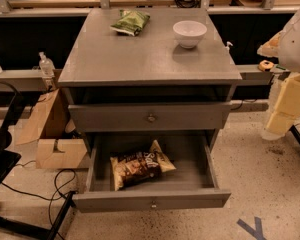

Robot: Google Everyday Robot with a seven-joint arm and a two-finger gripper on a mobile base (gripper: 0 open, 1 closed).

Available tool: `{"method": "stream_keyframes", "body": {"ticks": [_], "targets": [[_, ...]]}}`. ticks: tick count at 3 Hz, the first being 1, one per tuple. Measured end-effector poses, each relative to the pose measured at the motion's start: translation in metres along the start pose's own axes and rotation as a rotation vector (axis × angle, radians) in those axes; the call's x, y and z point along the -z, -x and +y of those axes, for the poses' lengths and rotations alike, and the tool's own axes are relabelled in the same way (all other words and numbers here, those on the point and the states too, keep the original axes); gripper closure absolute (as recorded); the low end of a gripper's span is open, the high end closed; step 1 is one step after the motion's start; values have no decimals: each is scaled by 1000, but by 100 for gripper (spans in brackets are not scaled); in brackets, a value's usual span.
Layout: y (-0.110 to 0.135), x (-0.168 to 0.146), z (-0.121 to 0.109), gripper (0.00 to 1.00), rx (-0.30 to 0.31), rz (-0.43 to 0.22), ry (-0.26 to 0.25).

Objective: Pick brown chip bag from middle drawer and place on counter

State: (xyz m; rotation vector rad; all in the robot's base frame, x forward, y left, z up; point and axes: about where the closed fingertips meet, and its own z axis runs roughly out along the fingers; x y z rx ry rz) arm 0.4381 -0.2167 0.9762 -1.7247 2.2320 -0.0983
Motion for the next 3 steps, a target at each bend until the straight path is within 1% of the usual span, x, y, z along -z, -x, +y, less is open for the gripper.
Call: {"method": "stream_keyframes", "body": {"ticks": [1, 2, 3], "targets": [[0, 0, 0, 0, 0, 0, 0], [6, -41, -7, 0, 9, -102, -7], [13, -130, 11, 0, 27, -237, 75]]}}
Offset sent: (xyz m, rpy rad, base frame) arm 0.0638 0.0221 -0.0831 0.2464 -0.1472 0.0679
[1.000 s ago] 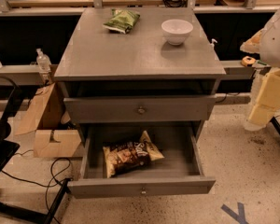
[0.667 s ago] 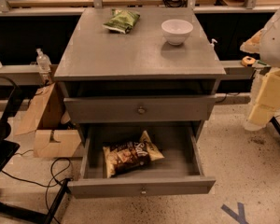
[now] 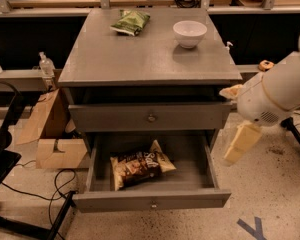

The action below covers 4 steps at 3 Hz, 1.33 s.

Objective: Pick brown chip bag from middle drawer and place on counter

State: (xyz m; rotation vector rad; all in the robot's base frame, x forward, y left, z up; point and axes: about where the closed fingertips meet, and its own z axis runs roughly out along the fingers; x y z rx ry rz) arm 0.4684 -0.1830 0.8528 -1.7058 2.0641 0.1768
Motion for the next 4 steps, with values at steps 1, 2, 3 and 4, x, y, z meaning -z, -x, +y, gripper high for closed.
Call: {"method": "stream_keyframes", "body": {"ticks": [1, 2, 3, 4], "targets": [[-7, -94, 10, 0, 64, -92, 48], [-2, -168, -3, 0, 98, -169, 17], [-6, -200, -37, 0, 41, -202, -97], [0, -196, -59, 0, 12, -228, -182]]}}
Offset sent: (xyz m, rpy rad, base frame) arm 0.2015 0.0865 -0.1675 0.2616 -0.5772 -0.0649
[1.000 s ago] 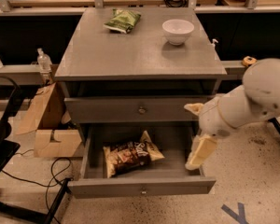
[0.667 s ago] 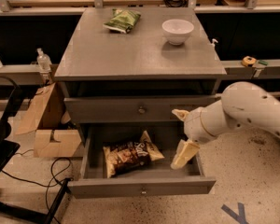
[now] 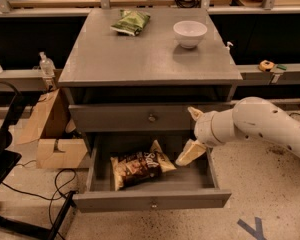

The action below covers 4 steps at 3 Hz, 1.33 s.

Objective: Pick brown chip bag from middle drawer and place on counter

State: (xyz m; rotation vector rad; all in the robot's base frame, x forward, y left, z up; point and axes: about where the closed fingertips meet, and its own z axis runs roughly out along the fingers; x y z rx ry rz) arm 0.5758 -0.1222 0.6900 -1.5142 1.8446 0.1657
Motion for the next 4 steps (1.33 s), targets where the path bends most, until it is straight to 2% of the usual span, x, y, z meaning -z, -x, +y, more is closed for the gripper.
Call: {"method": "stream_keyframes", "body": {"ticks": [1, 2, 3, 4], "targets": [[4, -14, 4, 0, 1, -12, 26], [5, -73, 24, 0, 0, -49, 88], [-12, -164, 54, 0, -2, -85, 182], [-26, -206, 70, 0, -4, -91, 229]]}}
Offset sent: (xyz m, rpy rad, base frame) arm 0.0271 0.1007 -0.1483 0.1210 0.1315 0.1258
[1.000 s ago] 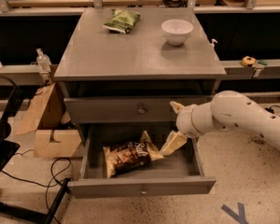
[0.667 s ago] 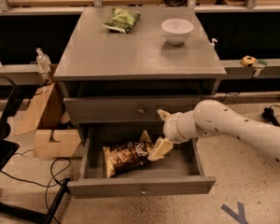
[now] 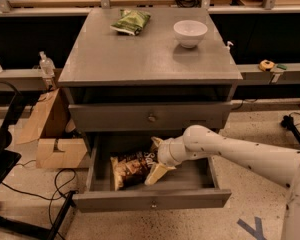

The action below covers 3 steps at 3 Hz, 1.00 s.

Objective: Pick brown chip bag from middle drawer and place on counter

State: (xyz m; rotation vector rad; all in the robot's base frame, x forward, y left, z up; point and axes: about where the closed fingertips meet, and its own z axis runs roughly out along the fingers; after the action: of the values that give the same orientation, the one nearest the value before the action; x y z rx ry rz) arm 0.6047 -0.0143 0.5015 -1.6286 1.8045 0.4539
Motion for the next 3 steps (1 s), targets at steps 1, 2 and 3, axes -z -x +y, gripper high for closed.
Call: {"method": "stream_keyframes", "body": {"ticks": [1, 2, 3], "targets": [[-4, -35, -3, 0, 8, -23, 31], [1, -66, -17, 0, 37, -34, 43], [6, -94, -20, 0, 93, 14, 47]]}}
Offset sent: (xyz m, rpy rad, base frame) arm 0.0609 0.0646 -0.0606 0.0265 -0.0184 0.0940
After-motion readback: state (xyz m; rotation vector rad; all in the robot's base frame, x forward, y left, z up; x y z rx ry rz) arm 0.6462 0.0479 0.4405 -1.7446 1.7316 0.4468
